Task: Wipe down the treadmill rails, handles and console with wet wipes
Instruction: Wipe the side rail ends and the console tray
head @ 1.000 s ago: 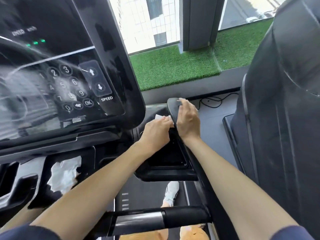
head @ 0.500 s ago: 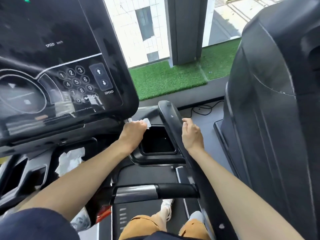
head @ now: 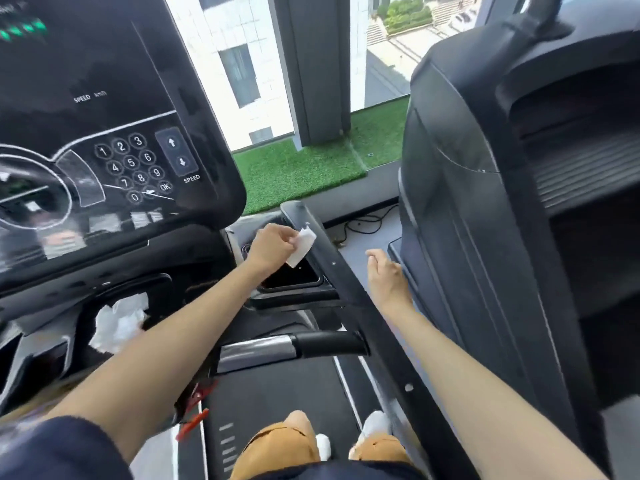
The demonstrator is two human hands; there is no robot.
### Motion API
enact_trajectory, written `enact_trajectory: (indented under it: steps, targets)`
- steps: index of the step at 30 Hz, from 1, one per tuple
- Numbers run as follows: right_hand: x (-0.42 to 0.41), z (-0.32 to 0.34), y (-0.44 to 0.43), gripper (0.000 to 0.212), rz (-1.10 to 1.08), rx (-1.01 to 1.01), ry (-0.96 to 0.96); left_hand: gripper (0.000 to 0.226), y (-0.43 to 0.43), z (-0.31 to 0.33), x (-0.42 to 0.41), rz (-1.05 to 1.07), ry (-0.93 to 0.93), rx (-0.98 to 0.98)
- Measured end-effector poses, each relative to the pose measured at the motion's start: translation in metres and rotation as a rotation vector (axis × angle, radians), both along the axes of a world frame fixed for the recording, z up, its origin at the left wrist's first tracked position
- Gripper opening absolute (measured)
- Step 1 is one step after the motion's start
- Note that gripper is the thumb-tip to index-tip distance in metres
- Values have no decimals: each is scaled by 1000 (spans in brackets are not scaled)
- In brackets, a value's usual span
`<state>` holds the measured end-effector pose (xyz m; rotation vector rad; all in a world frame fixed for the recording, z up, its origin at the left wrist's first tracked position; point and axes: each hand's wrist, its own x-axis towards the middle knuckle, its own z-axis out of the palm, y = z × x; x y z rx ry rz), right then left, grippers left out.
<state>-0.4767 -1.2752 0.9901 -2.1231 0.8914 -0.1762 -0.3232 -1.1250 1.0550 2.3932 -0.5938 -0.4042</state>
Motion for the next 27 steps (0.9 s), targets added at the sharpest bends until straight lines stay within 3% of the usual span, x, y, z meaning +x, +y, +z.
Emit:
enact_trajectory:
  steps: [5, 10, 19, 23, 25, 27]
  targets:
    - [-63, 6, -14, 34, -141, 46, 97, 22, -25, -2, -47, -295, -100, 34]
    - [-136, 5, 36, 33, -270, 19, 200, 27, -31, -28, -103, -587, -400, 222]
    - [-230, -20, 131, 39, -376, -223, 308, 21, -12, -67, -194, -772, -394, 171]
    - [-252, -25, 148, 51, -367, -256, 421, 16, -8, -68, -209, -1172, -95, 71]
    - [-253, -25, 153, 55, -349, -264, 446, 15, -12, -59, -191, -1073, -118, -26]
    - [-252, -25, 153, 55, -357, -264, 449, 18, -22, -47, -160, -824, -237, -40]
